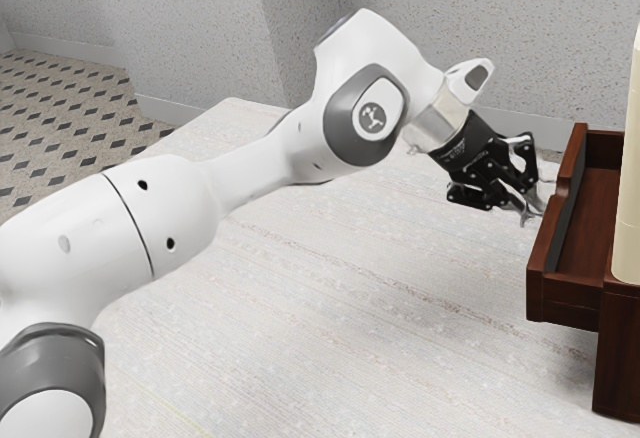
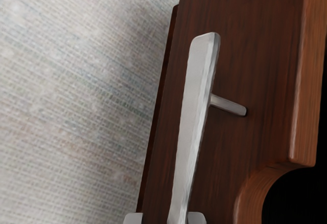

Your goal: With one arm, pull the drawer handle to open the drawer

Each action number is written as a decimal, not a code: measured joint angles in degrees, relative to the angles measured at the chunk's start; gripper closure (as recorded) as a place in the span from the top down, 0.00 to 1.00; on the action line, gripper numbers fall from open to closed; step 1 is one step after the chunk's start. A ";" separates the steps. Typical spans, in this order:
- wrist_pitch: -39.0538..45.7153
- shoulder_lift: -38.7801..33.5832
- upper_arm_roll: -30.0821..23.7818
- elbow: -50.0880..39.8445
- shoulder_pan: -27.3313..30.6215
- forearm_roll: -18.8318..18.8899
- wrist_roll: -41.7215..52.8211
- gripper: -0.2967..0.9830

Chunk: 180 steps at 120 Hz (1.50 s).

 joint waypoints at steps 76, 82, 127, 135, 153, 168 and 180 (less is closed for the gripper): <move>0.60 -1.27 2.65 -1.00 0.94 0.28 0.13 0.24; 0.60 -1.51 2.71 -1.11 0.95 0.26 0.15 0.24; 0.62 -3.43 3.17 -3.50 1.13 0.19 0.18 0.24; 0.64 -3.70 3.19 -3.89 1.19 0.20 0.17 0.24; 0.66 -4.60 4.15 -4.89 1.22 0.15 0.16 0.24; 0.69 -5.72 4.68 -6.36 1.22 0.09 0.19 0.24; 0.70 -6.40 5.11 -7.16 1.23 0.10 0.18 0.25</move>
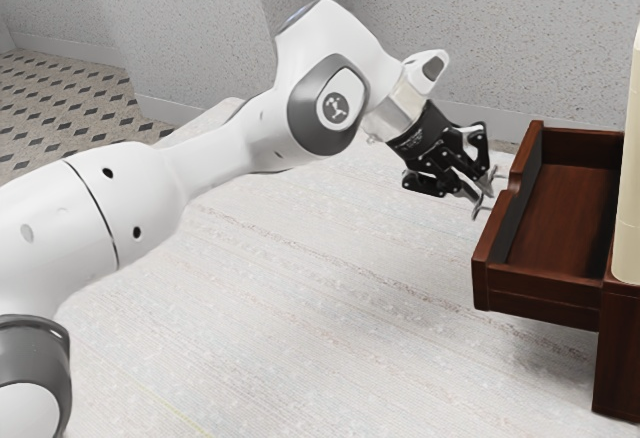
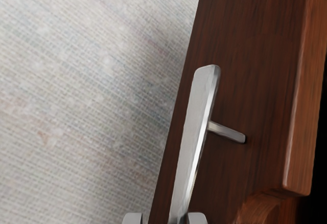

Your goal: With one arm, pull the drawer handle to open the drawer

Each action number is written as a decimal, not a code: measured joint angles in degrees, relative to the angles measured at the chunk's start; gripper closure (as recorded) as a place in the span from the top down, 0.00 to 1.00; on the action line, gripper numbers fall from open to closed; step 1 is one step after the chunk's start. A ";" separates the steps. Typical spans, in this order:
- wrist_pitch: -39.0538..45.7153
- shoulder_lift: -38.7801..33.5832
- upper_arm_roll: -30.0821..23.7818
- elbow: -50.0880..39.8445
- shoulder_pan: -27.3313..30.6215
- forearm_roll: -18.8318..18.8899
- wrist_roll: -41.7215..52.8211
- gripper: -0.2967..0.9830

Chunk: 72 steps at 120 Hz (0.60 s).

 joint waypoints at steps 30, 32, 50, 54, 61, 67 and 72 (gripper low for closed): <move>0.43 -2.39 1.15 -2.50 0.01 -0.02 0.00 0.25; 0.46 -2.64 1.20 -2.68 0.01 -0.03 0.00 0.25; 0.47 -7.85 3.57 -4.60 -0.09 -0.01 -0.12 0.34; -0.03 -10.03 4.61 -4.84 -0.10 0.52 -0.25 0.40; -2.68 -14.46 6.64 -4.77 -0.18 6.54 -0.46 0.49; -6.94 -17.71 9.46 -4.61 -0.22 13.47 -0.61 0.54; -10.64 -20.83 12.10 -4.57 0.05 17.64 -0.69 0.58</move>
